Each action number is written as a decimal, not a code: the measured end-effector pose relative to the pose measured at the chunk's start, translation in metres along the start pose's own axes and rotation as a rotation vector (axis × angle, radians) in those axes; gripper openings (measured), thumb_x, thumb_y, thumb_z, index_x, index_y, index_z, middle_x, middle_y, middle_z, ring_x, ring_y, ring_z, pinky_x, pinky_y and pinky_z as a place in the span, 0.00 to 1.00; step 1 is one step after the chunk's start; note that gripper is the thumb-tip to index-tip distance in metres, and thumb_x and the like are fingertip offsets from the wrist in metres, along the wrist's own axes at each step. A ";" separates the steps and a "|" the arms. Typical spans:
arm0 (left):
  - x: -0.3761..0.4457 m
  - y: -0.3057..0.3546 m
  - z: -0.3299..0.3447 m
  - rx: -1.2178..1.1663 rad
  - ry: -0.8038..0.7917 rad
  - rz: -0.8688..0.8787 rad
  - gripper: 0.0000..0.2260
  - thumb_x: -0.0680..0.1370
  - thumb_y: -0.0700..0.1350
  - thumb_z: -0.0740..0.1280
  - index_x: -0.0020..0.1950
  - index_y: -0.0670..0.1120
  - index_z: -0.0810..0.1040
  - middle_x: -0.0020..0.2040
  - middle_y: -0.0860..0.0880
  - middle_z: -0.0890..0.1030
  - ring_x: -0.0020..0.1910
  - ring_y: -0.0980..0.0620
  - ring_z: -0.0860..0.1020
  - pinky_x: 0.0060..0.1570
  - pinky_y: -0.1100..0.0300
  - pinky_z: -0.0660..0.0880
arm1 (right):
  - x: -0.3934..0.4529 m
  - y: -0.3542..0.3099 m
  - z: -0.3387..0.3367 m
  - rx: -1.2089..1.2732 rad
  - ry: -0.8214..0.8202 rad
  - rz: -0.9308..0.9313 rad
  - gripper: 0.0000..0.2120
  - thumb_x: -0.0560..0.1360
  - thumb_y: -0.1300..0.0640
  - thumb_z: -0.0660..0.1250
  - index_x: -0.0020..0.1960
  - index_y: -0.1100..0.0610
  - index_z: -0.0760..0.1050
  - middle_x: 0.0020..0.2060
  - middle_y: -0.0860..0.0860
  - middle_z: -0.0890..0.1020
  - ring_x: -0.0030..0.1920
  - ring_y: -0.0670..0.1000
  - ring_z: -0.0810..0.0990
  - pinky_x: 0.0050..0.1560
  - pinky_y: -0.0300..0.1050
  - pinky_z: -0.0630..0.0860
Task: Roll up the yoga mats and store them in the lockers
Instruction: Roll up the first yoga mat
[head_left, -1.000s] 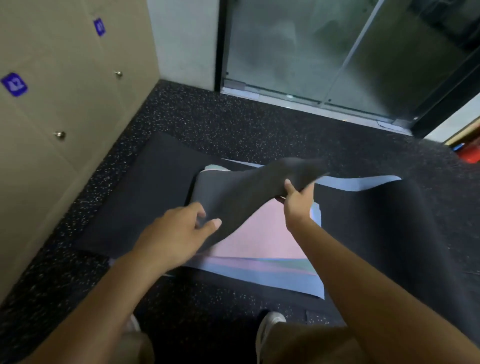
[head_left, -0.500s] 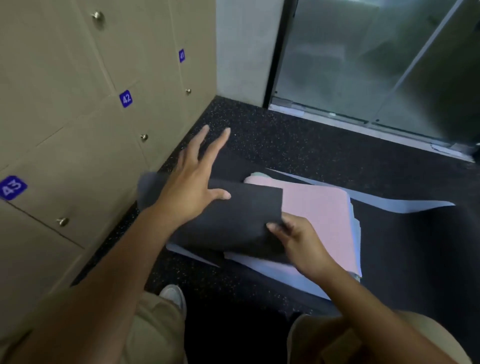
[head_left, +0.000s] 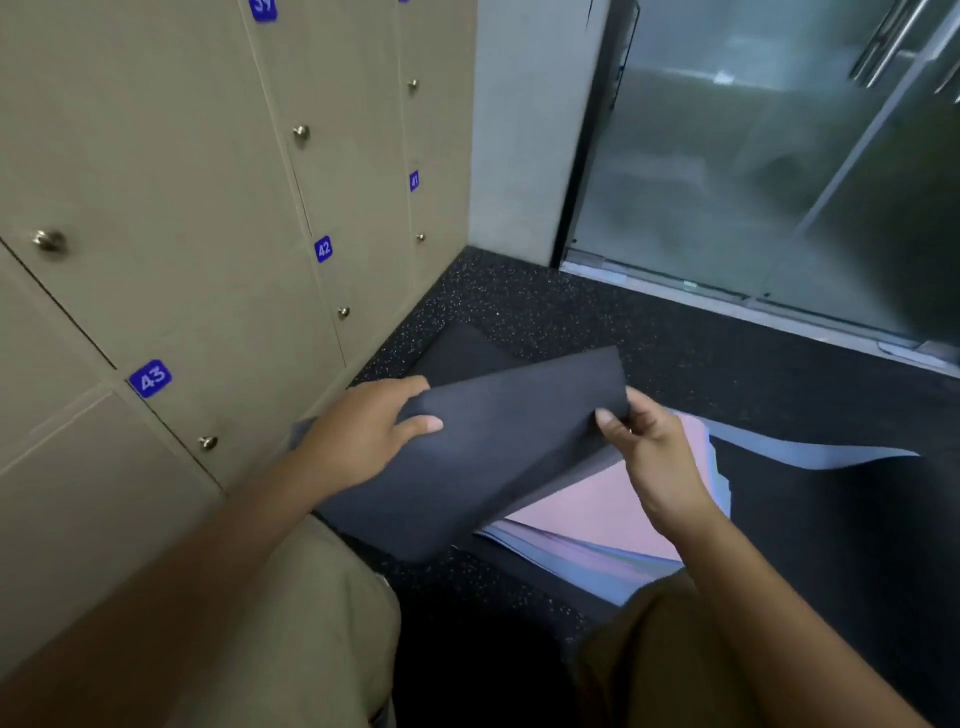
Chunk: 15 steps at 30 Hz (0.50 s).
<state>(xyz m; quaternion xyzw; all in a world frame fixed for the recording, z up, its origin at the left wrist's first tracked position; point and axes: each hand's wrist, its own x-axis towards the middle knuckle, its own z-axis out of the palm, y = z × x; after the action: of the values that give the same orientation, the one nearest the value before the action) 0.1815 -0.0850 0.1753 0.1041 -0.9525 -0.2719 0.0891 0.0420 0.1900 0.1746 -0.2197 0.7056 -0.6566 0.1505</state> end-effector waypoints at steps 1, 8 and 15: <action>-0.006 0.006 -0.005 0.007 0.036 0.029 0.16 0.77 0.64 0.61 0.47 0.52 0.75 0.43 0.54 0.77 0.43 0.54 0.77 0.49 0.45 0.75 | -0.008 -0.008 -0.007 0.000 0.015 0.000 0.14 0.82 0.69 0.62 0.60 0.57 0.81 0.55 0.52 0.86 0.57 0.50 0.83 0.66 0.52 0.77; -0.011 0.091 -0.021 0.215 0.368 0.257 0.11 0.80 0.55 0.62 0.50 0.49 0.77 0.44 0.51 0.79 0.42 0.43 0.79 0.42 0.49 0.73 | -0.056 -0.092 -0.042 -0.498 0.305 -0.433 0.31 0.78 0.57 0.73 0.77 0.50 0.65 0.74 0.48 0.68 0.74 0.47 0.66 0.76 0.48 0.63; 0.008 0.184 -0.039 0.383 0.436 0.489 0.06 0.78 0.50 0.71 0.46 0.50 0.76 0.37 0.53 0.78 0.38 0.44 0.78 0.38 0.53 0.65 | -0.063 -0.157 -0.077 -1.328 0.224 -0.725 0.22 0.80 0.48 0.65 0.72 0.54 0.73 0.64 0.52 0.79 0.68 0.57 0.73 0.76 0.53 0.54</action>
<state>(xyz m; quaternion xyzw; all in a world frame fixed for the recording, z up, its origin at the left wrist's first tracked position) 0.1549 0.0461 0.3075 -0.0563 -0.9415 -0.0309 0.3308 0.0757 0.2816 0.3324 -0.4141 0.8470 -0.1214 -0.3105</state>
